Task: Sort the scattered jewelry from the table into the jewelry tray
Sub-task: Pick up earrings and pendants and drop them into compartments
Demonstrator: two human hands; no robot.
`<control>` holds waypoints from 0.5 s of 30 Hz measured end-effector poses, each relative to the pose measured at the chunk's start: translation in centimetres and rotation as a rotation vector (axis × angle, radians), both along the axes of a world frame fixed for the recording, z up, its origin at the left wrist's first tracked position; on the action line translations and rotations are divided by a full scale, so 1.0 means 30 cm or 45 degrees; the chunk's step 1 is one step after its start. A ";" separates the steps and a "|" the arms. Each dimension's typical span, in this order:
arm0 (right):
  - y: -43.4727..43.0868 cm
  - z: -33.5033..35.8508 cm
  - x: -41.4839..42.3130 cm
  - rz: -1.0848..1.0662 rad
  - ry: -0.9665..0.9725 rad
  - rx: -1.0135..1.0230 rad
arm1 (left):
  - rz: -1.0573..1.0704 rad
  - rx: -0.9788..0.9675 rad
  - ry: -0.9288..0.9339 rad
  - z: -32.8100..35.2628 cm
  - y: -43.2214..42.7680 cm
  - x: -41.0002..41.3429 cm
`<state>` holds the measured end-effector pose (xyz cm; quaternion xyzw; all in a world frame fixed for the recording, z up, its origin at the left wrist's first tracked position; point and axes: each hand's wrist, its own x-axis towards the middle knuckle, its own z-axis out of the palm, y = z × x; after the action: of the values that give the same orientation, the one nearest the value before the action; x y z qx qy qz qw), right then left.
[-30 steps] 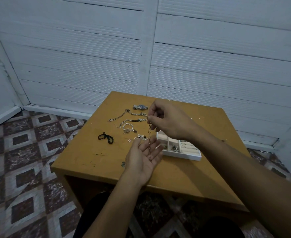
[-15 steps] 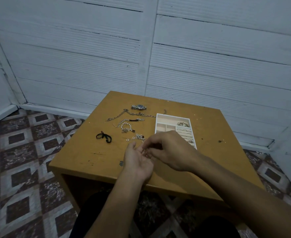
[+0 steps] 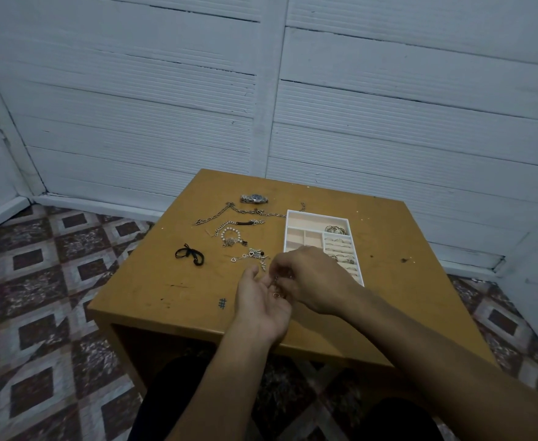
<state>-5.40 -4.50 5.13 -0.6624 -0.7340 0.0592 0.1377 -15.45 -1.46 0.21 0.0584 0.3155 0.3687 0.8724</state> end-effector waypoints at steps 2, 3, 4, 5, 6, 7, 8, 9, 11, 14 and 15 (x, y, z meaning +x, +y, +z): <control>0.005 -0.002 0.004 -0.010 0.027 0.005 | 0.003 -0.006 -0.041 0.005 -0.002 0.000; 0.007 0.001 0.010 -0.027 0.057 0.007 | 0.002 -0.006 -0.062 0.006 -0.002 0.001; 0.011 0.007 0.022 -0.054 0.086 0.014 | 0.004 -0.008 -0.075 0.008 -0.001 0.001; 0.016 0.017 0.039 -0.095 0.118 0.030 | 0.010 -0.013 -0.076 0.008 0.003 0.001; 0.021 0.030 0.061 -0.145 0.160 0.050 | 0.017 -0.018 -0.070 0.008 0.008 0.002; 0.026 0.044 0.087 -0.201 0.220 0.070 | 0.020 -0.019 -0.062 0.009 0.014 0.002; 0.029 0.060 0.114 -0.258 0.297 0.092 | 0.023 -0.017 -0.049 0.011 0.021 0.002; 0.033 0.074 0.139 -0.314 0.385 0.114 | 0.025 -0.011 -0.035 0.014 0.030 0.003; 0.038 0.089 0.181 -0.405 0.581 0.140 | 0.025 0.005 -0.002 0.021 0.050 0.007; 0.041 0.071 0.214 -0.495 0.851 0.083 | 0.008 0.053 0.078 0.036 0.078 0.018; 0.042 0.057 0.221 -0.520 0.894 0.064 | -0.003 0.072 0.109 0.043 0.087 0.023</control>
<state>1.22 -3.23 6.84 -0.7305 -0.4969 0.2352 0.4052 -14.75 1.16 1.49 0.0992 0.3420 0.3735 0.8566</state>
